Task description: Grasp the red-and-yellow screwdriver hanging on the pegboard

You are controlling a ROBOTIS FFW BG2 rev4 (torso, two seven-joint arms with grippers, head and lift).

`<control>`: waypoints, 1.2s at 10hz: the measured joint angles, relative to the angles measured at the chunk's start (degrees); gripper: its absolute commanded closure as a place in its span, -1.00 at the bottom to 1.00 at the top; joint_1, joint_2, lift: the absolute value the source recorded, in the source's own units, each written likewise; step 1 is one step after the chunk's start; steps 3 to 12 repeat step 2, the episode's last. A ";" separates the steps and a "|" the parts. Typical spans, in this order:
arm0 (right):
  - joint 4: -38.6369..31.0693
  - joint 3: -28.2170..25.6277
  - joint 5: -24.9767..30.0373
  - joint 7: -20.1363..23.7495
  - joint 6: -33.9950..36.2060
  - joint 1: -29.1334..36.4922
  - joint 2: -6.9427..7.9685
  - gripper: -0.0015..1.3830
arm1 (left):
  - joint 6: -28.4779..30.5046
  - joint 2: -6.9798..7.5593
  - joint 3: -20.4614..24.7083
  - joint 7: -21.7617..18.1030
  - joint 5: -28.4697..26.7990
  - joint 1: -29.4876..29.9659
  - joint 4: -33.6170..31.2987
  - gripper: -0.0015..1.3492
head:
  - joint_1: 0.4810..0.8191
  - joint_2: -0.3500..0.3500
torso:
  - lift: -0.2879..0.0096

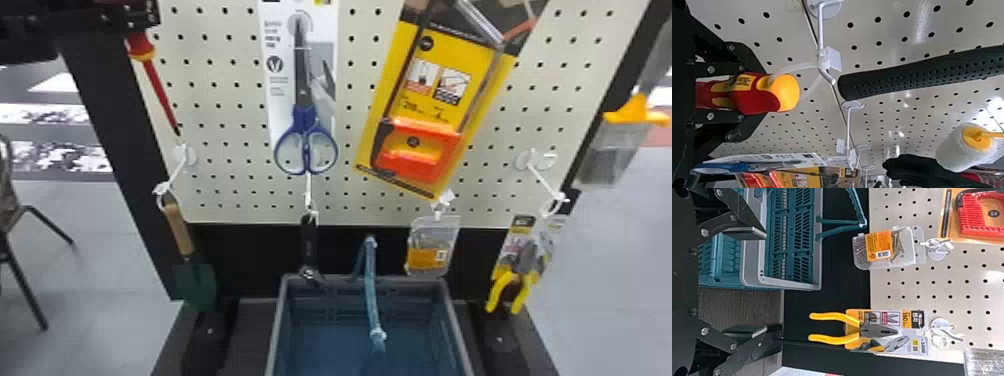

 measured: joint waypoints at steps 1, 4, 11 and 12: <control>0.00 0.01 0.00 -0.01 0.00 0.00 0.00 -0.37 | -0.10 0.00 0.00 -0.06 0.00 0.11 0.00 0.78 | -0.60 0.00 | 0.26; 0.00 0.03 0.00 -0.01 0.01 0.00 0.00 -0.37 | -0.19 0.00 -0.01 -0.09 0.00 0.18 0.00 0.78 | -0.60 0.00 | 0.26; 0.00 0.03 0.00 -0.01 0.01 0.00 0.00 -0.37 | -0.19 0.00 -0.01 -0.09 0.00 0.18 0.00 0.78 | -0.60 0.00 | 0.26; 0.00 0.03 0.00 -0.01 0.01 0.00 0.00 -0.37 | -0.19 0.00 -0.01 -0.09 0.00 0.18 0.00 0.78 | -0.60 0.00 | 0.26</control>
